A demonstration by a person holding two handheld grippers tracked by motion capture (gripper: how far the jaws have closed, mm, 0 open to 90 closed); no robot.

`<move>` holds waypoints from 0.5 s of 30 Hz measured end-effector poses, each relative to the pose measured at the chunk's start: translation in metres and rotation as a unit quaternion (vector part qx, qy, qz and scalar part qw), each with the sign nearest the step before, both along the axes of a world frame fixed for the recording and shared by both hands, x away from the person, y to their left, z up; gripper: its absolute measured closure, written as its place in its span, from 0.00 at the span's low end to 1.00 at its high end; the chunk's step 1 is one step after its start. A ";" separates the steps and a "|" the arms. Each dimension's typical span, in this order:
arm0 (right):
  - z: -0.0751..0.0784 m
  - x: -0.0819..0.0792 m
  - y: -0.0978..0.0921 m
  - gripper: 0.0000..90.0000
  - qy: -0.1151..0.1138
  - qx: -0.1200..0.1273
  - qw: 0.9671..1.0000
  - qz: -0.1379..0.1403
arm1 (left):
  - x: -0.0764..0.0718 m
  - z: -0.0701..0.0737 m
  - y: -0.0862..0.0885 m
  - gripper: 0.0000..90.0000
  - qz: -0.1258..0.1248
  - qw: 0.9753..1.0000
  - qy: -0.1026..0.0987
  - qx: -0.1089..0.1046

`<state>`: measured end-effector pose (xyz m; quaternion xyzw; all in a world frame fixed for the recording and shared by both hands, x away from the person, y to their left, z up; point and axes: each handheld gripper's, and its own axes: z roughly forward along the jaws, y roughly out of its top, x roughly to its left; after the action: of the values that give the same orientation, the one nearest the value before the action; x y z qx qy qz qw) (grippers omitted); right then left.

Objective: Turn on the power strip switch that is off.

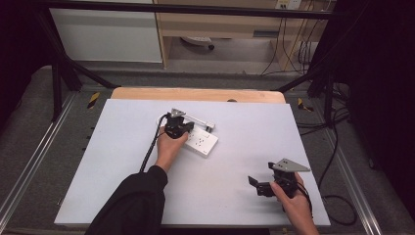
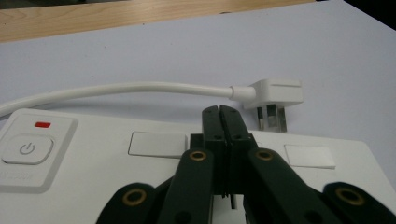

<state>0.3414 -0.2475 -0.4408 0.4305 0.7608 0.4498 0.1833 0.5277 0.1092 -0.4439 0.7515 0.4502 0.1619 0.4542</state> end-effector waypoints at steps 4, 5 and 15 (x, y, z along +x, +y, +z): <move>0.000 0.000 0.000 0.03 0.001 0.000 1.000 0.000 | 0.000 0.000 0.000 1.00 -0.001 1.000 0.000 -0.002; 0.000 0.000 0.000 0.03 0.001 0.000 1.000 0.000 | 0.000 0.000 0.000 1.00 0.000 1.000 0.000 -0.003; 0.000 0.000 0.000 0.03 0.002 0.000 1.000 0.000 | 0.001 -0.002 0.001 1.00 0.001 1.000 0.002 -0.013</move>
<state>0.3411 -0.2472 -0.4408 0.4312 0.7610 0.4494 0.1818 0.5292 0.1106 -0.4456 0.7457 0.4537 0.1547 0.4628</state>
